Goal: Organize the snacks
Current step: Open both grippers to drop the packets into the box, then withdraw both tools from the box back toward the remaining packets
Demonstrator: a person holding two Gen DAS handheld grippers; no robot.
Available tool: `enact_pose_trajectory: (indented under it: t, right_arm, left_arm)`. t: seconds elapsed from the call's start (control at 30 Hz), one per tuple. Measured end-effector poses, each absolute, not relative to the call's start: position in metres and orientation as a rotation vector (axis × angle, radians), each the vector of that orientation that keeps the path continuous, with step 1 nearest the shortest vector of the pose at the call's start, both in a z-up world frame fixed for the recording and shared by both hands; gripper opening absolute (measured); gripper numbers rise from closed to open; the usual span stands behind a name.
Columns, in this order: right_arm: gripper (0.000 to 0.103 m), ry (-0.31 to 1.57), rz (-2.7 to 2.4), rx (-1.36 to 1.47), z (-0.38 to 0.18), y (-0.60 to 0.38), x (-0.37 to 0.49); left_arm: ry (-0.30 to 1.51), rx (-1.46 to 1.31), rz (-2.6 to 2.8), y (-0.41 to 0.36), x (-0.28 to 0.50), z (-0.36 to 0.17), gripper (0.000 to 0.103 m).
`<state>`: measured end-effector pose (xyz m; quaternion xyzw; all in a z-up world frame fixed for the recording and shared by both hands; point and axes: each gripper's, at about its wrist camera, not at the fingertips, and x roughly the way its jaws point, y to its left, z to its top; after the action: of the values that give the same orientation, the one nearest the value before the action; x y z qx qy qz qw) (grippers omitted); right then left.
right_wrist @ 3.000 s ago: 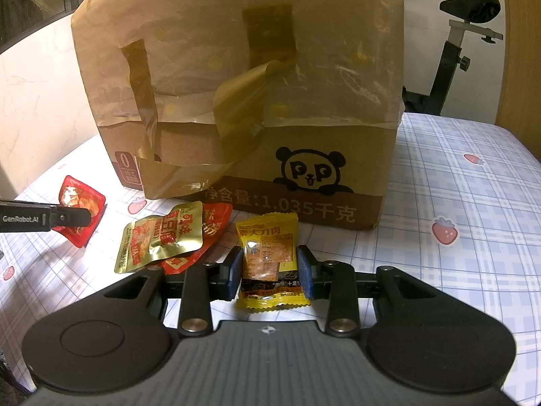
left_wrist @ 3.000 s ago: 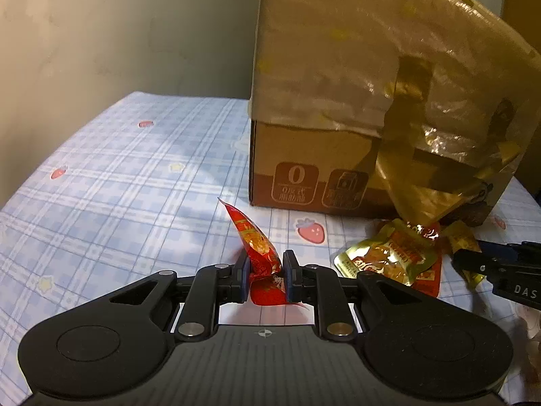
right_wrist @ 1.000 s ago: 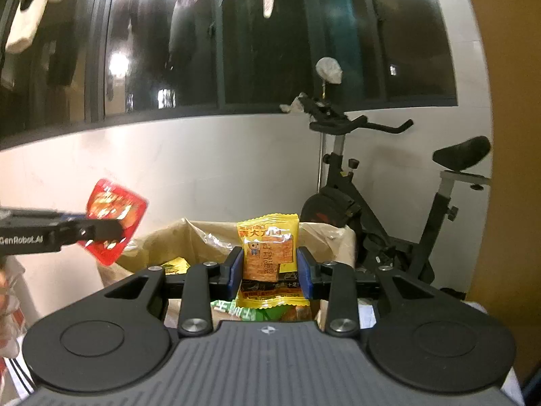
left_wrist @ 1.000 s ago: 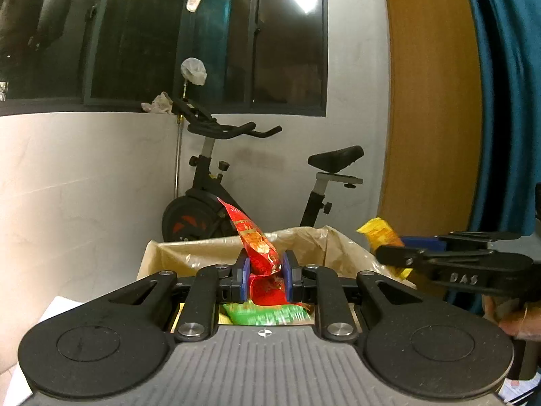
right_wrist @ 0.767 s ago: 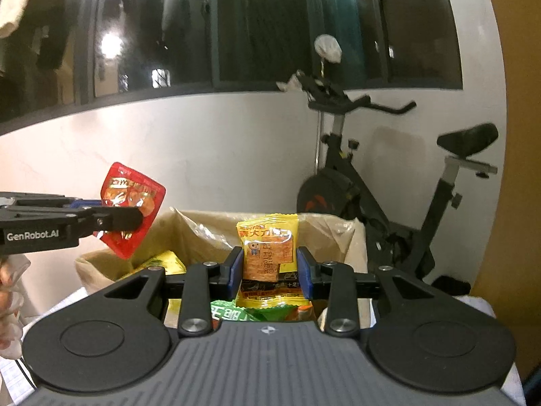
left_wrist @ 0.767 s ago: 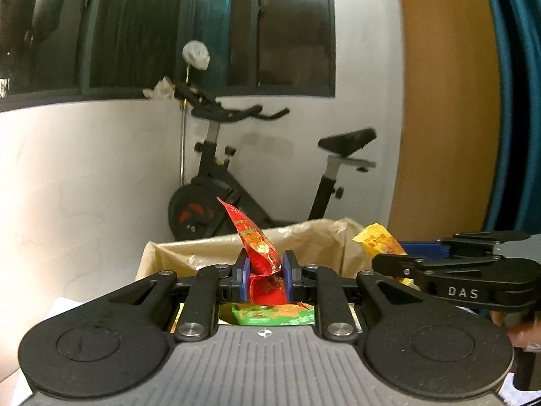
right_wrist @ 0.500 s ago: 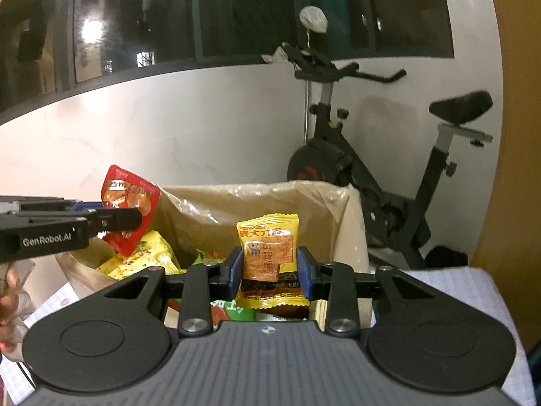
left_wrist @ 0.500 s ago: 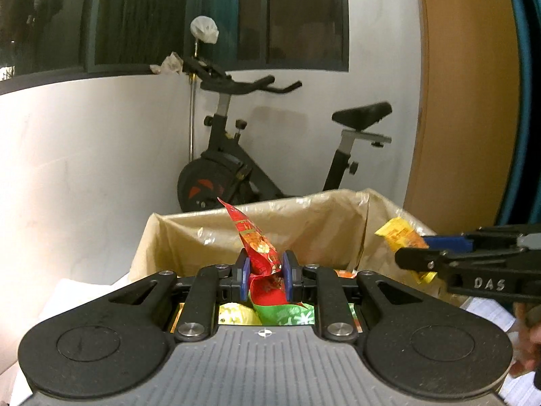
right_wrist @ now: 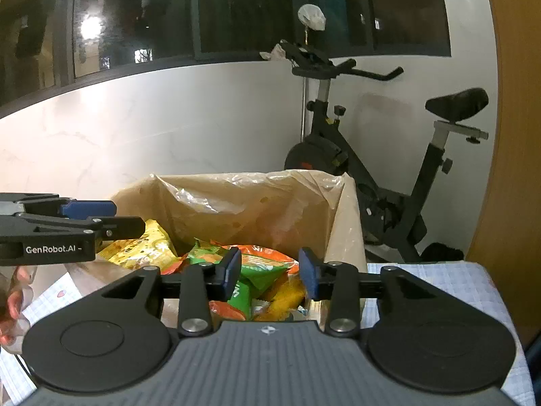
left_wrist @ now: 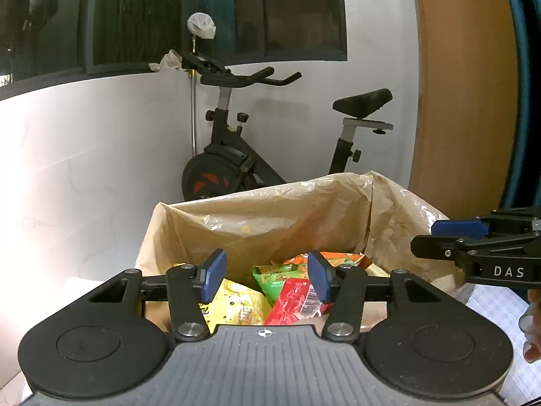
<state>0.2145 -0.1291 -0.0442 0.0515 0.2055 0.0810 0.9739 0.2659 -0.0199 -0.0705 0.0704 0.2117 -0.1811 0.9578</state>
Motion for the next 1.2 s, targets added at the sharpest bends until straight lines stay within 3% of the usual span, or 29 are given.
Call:
enact_pose_trajectory:
  t: [0.6, 1.2]
  right_arm:
    - [0.045, 0.311, 0.217, 0.045, -0.053, -0.113, 0.148]
    - [0.045, 0.398, 0.201, 0.092, -0.097, -0.11, 0.129]
  left_arm:
    - [0.379, 0.082, -0.298, 0.029, 0.211, -0.064, 0.071]
    - [0.472, -0.004, -0.248, 0.05, 0.19, -0.103, 0.072]
